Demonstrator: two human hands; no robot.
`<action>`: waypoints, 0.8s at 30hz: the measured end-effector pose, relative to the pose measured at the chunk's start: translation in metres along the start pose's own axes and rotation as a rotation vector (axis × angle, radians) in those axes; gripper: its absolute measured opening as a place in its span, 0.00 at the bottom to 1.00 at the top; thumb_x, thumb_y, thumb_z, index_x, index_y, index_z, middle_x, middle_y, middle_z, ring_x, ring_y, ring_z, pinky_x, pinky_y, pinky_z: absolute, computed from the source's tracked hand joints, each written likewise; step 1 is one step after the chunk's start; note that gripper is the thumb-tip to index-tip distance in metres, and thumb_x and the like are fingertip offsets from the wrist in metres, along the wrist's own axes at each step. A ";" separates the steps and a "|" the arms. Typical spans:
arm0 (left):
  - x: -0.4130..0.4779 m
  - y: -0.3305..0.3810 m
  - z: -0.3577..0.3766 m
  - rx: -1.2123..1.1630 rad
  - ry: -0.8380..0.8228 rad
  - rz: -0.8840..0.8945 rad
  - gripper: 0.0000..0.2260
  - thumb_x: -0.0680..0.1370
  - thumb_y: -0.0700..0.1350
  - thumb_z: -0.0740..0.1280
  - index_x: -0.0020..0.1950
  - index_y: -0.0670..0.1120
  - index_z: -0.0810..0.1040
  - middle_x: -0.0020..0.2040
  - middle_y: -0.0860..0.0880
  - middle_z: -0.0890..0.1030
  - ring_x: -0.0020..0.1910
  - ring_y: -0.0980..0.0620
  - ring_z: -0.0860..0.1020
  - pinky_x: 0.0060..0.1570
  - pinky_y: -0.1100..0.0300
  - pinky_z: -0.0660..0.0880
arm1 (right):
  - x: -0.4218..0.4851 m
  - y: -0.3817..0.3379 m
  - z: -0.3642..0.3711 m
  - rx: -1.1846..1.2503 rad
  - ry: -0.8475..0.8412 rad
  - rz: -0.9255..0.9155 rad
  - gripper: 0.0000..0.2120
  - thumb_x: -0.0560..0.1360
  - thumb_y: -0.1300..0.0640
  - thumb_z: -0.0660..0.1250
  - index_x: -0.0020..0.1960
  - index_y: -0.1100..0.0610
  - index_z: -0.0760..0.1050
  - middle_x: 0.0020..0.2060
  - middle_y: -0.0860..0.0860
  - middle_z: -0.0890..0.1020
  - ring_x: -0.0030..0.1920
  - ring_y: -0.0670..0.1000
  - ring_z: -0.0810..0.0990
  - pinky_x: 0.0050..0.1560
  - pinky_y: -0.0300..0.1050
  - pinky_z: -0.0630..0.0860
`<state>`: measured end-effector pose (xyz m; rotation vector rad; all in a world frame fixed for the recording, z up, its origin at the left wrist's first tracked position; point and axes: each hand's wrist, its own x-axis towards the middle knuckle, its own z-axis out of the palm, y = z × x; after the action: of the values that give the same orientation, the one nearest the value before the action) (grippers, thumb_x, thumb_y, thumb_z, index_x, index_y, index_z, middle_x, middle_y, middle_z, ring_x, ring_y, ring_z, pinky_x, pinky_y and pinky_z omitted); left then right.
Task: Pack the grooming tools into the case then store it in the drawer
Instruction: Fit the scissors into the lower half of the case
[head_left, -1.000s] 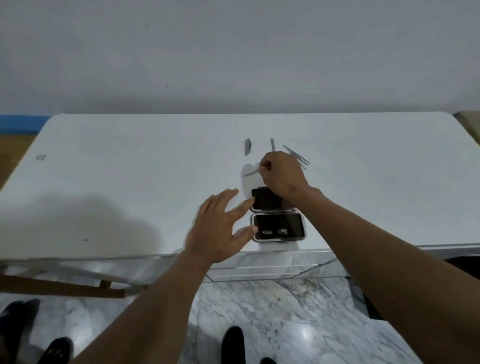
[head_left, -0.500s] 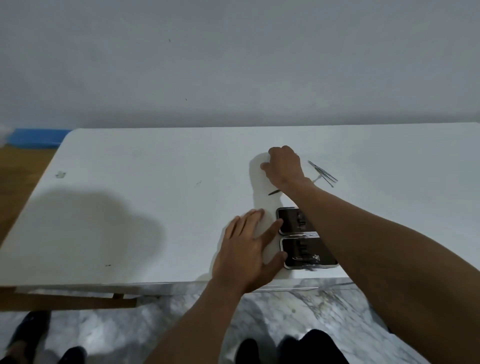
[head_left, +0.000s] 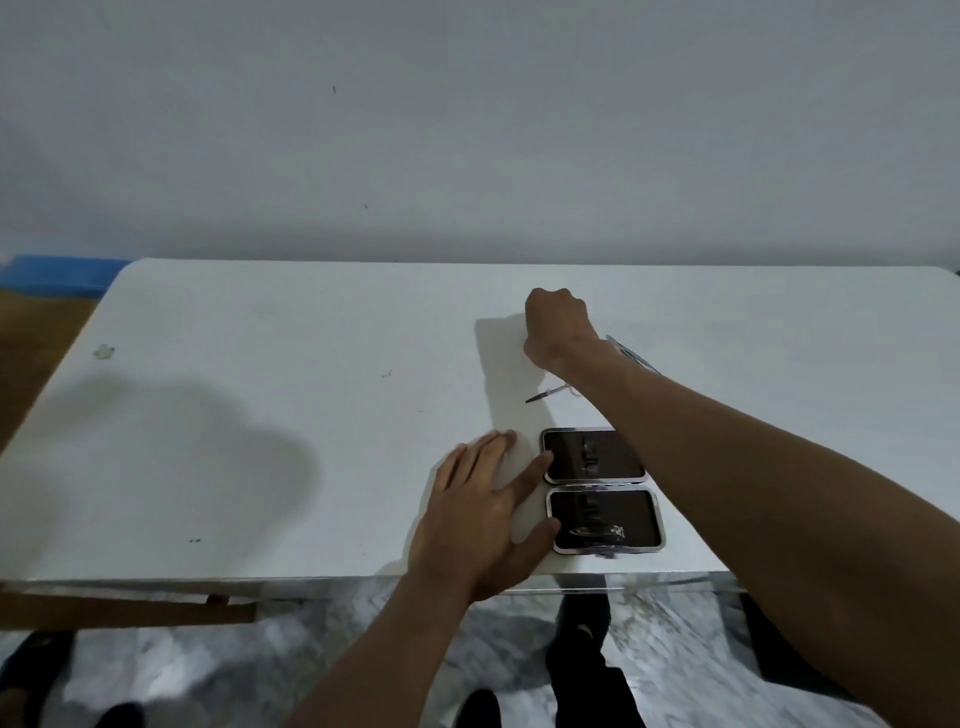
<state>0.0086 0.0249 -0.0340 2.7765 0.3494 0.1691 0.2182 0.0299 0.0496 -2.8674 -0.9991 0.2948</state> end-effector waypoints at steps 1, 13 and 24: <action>0.000 0.001 -0.001 0.000 0.003 -0.003 0.27 0.77 0.67 0.53 0.76 0.62 0.59 0.77 0.47 0.61 0.77 0.49 0.55 0.76 0.49 0.51 | 0.001 0.003 -0.001 0.053 -0.011 0.021 0.13 0.69 0.73 0.60 0.33 0.60 0.61 0.34 0.57 0.72 0.44 0.62 0.76 0.41 0.46 0.70; -0.004 0.000 0.003 -0.047 0.069 0.010 0.26 0.76 0.64 0.59 0.73 0.60 0.66 0.74 0.48 0.67 0.74 0.48 0.62 0.72 0.47 0.60 | -0.056 0.057 -0.018 0.911 0.058 0.238 0.07 0.72 0.63 0.66 0.46 0.63 0.82 0.32 0.54 0.82 0.29 0.52 0.80 0.51 0.55 0.83; -0.004 -0.001 0.005 -0.023 0.094 0.017 0.26 0.76 0.64 0.60 0.72 0.59 0.68 0.72 0.48 0.69 0.72 0.48 0.65 0.71 0.46 0.62 | -0.107 0.087 -0.021 1.133 0.008 0.205 0.10 0.69 0.67 0.74 0.48 0.65 0.79 0.41 0.62 0.80 0.33 0.54 0.81 0.43 0.45 0.82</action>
<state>0.0050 0.0231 -0.0396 2.7552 0.3453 0.3070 0.1926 -0.1053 0.0735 -1.8966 -0.3133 0.6130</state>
